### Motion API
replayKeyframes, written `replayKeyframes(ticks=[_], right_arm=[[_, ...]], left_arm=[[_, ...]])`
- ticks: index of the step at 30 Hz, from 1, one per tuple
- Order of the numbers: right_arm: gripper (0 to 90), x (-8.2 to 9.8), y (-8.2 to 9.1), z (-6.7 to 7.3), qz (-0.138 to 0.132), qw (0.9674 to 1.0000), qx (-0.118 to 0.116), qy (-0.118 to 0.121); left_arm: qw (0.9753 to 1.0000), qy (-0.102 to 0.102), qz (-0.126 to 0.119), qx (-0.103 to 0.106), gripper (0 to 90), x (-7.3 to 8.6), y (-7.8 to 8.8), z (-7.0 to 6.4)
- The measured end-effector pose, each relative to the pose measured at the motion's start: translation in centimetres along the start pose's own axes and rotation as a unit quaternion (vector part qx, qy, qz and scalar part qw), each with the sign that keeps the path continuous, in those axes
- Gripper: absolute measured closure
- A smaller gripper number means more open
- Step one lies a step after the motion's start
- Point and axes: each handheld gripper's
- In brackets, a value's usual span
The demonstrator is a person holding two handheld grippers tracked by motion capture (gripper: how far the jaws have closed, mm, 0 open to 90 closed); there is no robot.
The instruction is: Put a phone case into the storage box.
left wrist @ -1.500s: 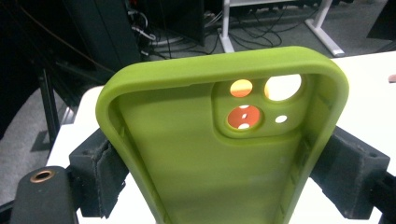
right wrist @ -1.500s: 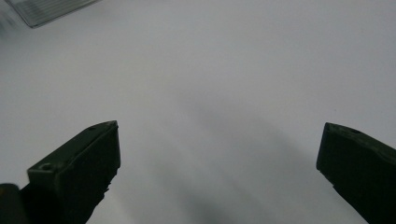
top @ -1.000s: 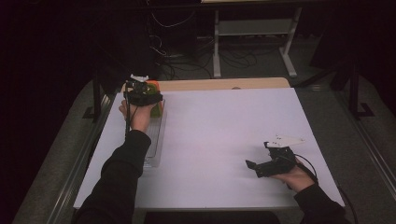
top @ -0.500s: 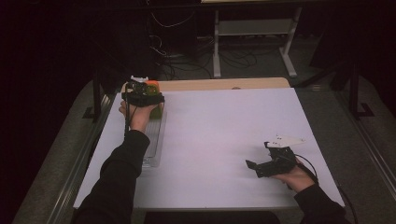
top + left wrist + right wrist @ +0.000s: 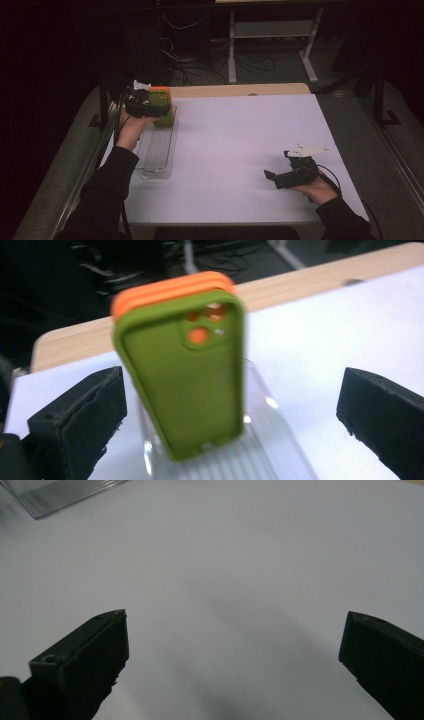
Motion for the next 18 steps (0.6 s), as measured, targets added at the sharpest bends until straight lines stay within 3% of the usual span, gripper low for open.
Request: replayKeyframes(ticks=[3, 6, 10, 18], right_arm=[[0.0, 0.0, 0.0, 0.0, -0.002, 1.0000, 0.000, -0.001], [0.0, -0.1, 0.1, 0.0, -0.004, 1.0000, -0.002, -0.001], [0.0, -0.1, 0.3, -0.1, -0.007, 0.9999, -0.006, 0.005], [0.0, -0.3, 0.6, -0.2, -0.010, 0.9998, -0.009, 0.015]], left_arm=[[0.9994, -0.013, -0.003, 0.031, 0.0, 0.6, 1.3, -0.4], [0.9974, -0.026, -0.009, 0.067, 0.0, 1.3, 2.4, -0.8], [0.9924, -0.038, -0.017, 0.116, 0.0, 2.5, 3.7, -1.7], [0.9834, -0.055, -0.036, 0.169, 0.0, 4.9, 5.3, -2.8]])
Point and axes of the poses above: each handheld gripper's, and its own axes: y roughly backward along the jaws, x roughly out of its underside, z roughly to its left, and after that the axes turned 6 degrees about -x, right-handed
